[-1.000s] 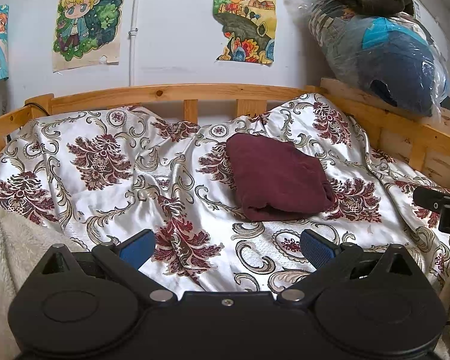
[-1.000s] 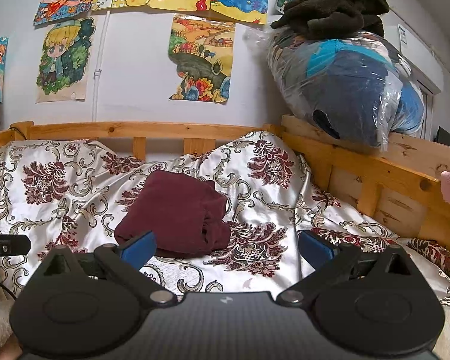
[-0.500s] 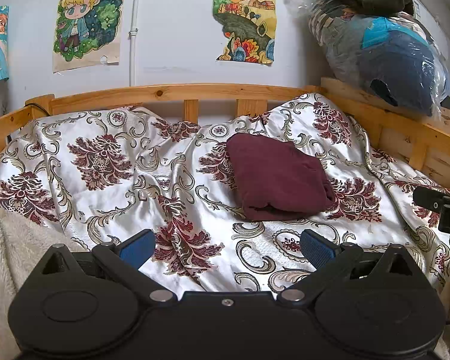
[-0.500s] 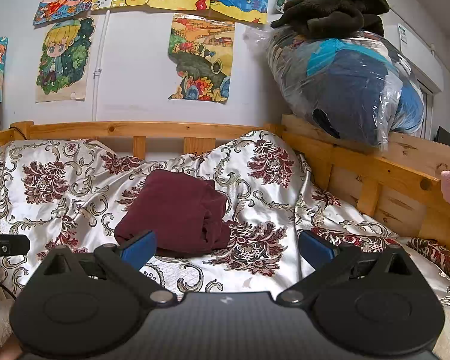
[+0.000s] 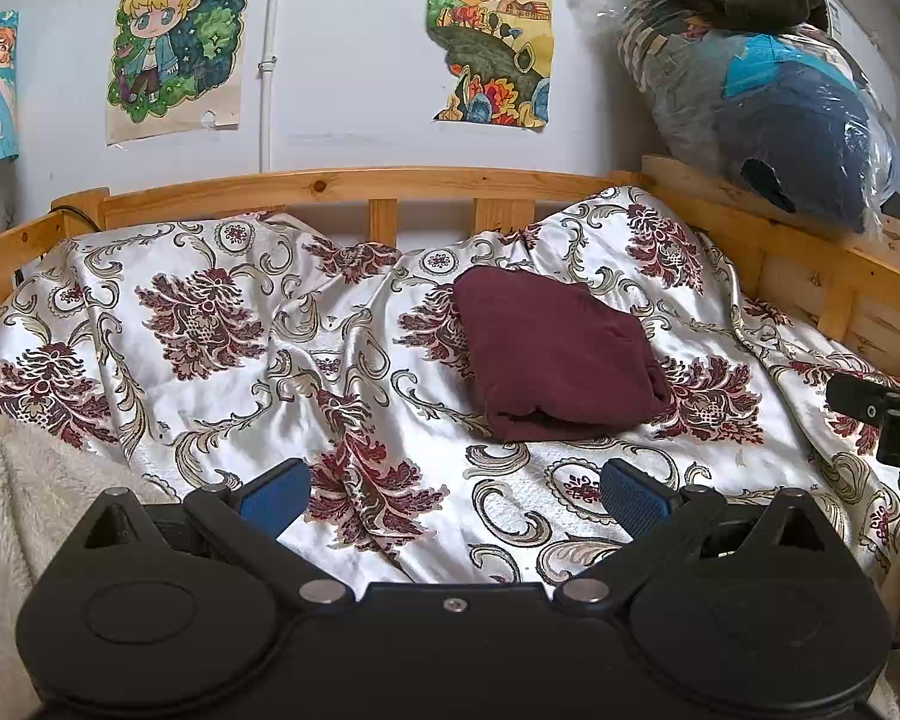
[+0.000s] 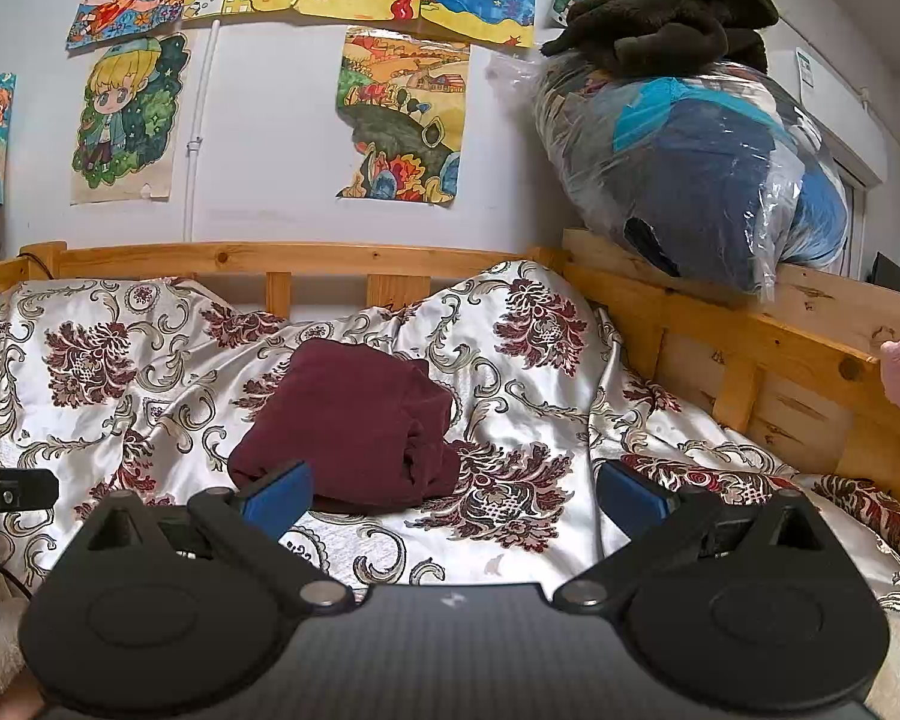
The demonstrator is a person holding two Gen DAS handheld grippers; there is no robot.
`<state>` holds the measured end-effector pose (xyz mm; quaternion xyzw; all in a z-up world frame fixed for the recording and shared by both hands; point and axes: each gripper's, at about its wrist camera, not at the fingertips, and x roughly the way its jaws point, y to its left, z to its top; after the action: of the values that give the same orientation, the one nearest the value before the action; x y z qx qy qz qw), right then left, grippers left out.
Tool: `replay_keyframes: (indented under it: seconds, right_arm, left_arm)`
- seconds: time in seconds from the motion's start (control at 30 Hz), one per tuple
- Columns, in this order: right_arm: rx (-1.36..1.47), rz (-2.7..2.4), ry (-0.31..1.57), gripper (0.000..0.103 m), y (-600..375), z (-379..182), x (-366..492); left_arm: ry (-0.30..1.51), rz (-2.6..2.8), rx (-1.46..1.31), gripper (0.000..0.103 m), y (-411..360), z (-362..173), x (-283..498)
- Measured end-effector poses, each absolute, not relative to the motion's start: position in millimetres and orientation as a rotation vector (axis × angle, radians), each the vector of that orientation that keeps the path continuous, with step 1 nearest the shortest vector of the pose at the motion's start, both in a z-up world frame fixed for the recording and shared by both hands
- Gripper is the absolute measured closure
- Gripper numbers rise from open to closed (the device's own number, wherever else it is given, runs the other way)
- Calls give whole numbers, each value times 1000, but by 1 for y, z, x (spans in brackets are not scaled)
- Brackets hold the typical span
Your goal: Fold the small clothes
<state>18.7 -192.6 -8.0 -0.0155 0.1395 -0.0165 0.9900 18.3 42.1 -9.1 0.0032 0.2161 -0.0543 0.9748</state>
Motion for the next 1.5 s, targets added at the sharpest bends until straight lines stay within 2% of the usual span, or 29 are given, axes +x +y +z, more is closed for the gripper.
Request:
replay_keyframes:
  seconds: [1.5]
  right_arm:
    - [-32,-43,270,0,-189,-6,11]
  left_arm:
    - [452,-61,68,1,35,-13,19]
